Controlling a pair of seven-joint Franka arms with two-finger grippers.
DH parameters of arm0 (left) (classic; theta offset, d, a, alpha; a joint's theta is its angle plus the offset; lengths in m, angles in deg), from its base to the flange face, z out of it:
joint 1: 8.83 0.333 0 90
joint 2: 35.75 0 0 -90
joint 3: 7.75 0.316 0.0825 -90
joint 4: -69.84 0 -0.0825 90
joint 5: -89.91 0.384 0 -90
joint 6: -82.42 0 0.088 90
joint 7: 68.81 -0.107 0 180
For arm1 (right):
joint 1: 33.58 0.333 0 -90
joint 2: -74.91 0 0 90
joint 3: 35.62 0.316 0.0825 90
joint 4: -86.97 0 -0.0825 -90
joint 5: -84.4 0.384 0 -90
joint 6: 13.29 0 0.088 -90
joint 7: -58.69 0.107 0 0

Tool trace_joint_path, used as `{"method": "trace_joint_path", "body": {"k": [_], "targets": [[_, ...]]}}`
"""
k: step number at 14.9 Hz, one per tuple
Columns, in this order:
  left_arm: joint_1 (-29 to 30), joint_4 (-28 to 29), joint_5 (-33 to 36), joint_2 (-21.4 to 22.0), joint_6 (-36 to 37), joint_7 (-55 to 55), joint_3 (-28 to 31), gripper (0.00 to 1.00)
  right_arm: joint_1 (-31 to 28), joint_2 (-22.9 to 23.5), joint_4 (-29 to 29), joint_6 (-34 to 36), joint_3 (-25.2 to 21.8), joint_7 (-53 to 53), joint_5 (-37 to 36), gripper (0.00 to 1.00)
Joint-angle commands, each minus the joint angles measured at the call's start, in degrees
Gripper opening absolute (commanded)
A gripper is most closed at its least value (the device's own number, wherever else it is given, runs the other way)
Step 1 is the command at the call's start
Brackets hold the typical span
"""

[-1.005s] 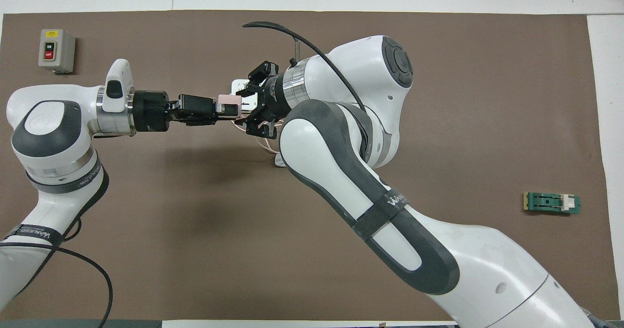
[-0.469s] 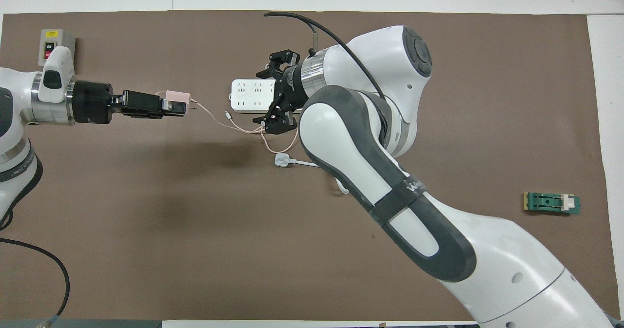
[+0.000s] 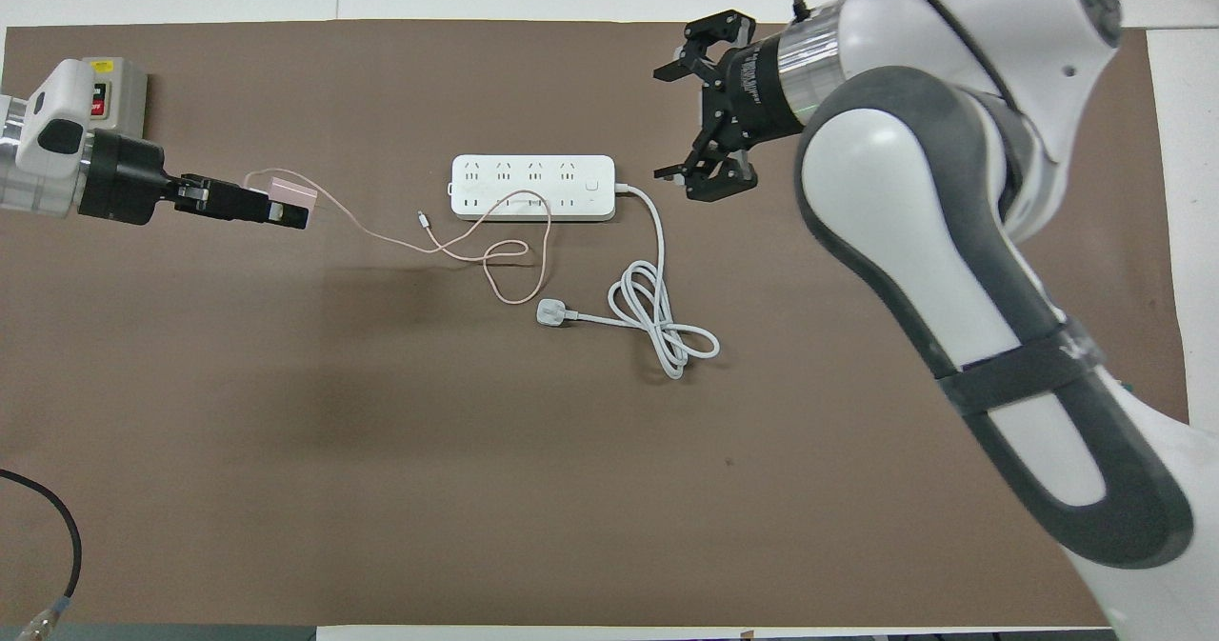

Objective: Plug charger into power strip
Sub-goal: 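Open the right gripper and withdraw while the left gripper holds the charger, then carry the charger over the power strip sockets with the left gripper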

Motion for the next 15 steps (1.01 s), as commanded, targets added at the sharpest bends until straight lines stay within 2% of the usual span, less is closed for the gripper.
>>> {"method": "trace_joint_path", "body": {"k": [1,5,7,10,13,15], "targets": [[-4.47,-2.41,6.95,-1.71,-4.31,-3.51,0.0,0.0,-4.94,-2.67,-1.01,5.55,0.51,-10.76,-3.5,1.0],[-12.64,-2.5,17.49,-1.88,-11.69,-5.81,0.09,0.0,-8.73,-6.45,-1.1,14.26,0.51,-30.53,-12.01,1.0],[-15.81,-3.81,25.2,-3.02,-16.52,-6.86,-0.09,0.0,-9.61,-8.47,-1.19,18.12,0.51,-41.07,-17.81,1.0],[-19.95,-5.67,35.85,-4.43,-21.71,-17.91,-0.09,0.0,-12.24,-12.33,-2.24,21.56,0.42,-58.38,-23.53,1.0],[-21.97,-5.06,46.4,-4.61,-29.09,-20.49,-0.17,0.0,-13.3,-20.15,-8.99,21.39,-0.89,-79.73,-29.69,1.0],[-23.21,-4.61,52.02,-4.61,-31.3,-22.24,-0.17,0.0,-13.83,-23.76,-12.34,21.91,-2.3,-89.52,-31.1,1.0]]}}
